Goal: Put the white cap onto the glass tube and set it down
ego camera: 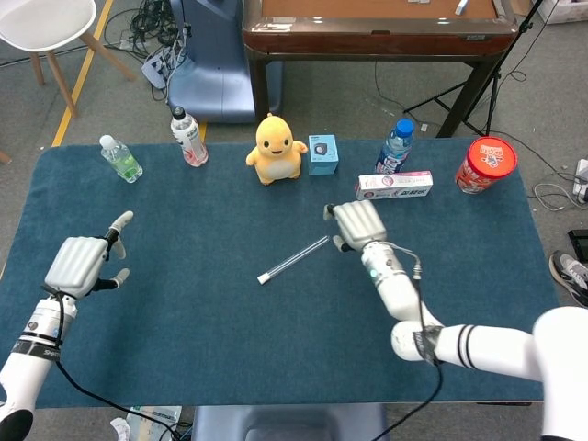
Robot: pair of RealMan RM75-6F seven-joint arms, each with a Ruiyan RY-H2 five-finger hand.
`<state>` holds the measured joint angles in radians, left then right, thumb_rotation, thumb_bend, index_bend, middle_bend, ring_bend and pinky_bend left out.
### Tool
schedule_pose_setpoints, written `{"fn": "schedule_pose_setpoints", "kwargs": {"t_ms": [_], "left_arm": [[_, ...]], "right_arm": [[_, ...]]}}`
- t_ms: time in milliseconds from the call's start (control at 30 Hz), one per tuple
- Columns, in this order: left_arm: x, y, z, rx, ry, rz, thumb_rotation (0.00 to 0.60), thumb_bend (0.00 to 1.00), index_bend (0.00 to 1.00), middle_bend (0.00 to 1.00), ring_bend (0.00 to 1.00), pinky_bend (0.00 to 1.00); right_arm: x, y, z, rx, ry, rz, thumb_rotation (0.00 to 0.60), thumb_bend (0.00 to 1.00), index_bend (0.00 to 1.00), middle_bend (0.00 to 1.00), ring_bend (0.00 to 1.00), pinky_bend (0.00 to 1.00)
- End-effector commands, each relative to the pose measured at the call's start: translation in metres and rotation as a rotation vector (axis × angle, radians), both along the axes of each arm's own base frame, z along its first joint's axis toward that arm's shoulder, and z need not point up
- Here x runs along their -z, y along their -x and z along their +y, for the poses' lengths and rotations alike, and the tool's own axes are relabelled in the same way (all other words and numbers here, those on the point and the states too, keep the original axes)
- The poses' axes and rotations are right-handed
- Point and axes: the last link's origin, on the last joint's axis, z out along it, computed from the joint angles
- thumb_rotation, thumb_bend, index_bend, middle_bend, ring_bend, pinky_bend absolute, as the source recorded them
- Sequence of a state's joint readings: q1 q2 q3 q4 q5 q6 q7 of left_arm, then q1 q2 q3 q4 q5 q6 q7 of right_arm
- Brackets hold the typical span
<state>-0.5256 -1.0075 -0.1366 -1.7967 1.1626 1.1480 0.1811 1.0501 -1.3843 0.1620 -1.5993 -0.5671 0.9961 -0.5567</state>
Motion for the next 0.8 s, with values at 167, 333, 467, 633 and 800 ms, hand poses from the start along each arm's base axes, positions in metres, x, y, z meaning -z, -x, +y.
{"fn": "schedule_pose_setpoints", "kwargs": {"t_ms": [167, 333, 467, 633, 800], "left_arm": [[-0.012, 0.027, -0.017, -0.061, -0.114, -0.002, 0.6, 0.28, 0.01, 0.37, 0.4, 0.5], [-0.009, 0.038, -0.038, -0.07, -0.179, 0.018, 0.6, 0.28, 0.02, 0.37, 0.4, 0.49], [-0.005, 0.043, -0.056, -0.091, -0.195, 0.02, 0.6, 0.28, 0.02, 0.37, 0.4, 0.49], [0.0, 0.043, -0.081, -0.105, -0.199, 0.026, 0.6, 0.28, 0.02, 0.37, 0.4, 0.49], [0.005, 0.039, -0.1, -0.108, -0.206, 0.015, 0.6, 0.28, 0.02, 0.36, 0.4, 0.49]], "right_arm": [[-0.082, 0.076, 0.06, 0.01, 0.21, 0.041, 0.6, 0.34, 0.36, 0.56, 0.6, 0.88], [-0.102, 0.111, 0.095, 0.02, 0.272, 0.046, 0.6, 0.34, 0.38, 0.56, 0.6, 0.87], [-0.111, 0.135, 0.122, 0.034, 0.299, 0.043, 0.6, 0.34, 0.4, 0.56, 0.6, 0.87], [-0.117, 0.155, 0.152, 0.067, 0.299, 0.033, 0.6, 0.34, 0.42, 0.56, 0.6, 0.87], [-0.118, 0.161, 0.171, 0.083, 0.31, 0.036, 0.6, 0.34, 0.43, 0.56, 0.6, 0.87]]}}
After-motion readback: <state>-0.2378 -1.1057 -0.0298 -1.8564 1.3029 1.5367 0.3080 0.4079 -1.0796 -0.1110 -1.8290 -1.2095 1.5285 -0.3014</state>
